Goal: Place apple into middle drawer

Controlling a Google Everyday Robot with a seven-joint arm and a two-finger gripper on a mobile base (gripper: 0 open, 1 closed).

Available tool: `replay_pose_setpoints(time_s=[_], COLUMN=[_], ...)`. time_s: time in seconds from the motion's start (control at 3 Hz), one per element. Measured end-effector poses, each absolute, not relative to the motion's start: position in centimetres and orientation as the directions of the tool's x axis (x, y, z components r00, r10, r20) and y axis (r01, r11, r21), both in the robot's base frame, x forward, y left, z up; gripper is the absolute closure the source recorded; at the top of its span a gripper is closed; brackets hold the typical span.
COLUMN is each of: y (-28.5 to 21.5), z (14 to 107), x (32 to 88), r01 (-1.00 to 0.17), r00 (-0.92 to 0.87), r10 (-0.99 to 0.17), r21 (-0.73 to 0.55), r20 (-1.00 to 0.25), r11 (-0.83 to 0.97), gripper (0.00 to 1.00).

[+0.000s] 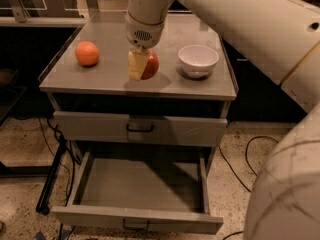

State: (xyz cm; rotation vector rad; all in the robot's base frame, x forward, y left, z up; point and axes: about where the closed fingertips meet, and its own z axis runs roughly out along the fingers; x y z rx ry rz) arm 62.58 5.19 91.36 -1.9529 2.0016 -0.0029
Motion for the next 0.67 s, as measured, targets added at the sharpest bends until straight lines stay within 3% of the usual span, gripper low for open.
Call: replay_pose_setpoints(time_s=[0.67], y=[4.2], z=[92.1], x=[58.1], r01=[-0.973], r00=[-0.025], r10=[-0.97], r21=[-0.217], r20=[-0.24], r11=[0.079], gripper=[1.0])
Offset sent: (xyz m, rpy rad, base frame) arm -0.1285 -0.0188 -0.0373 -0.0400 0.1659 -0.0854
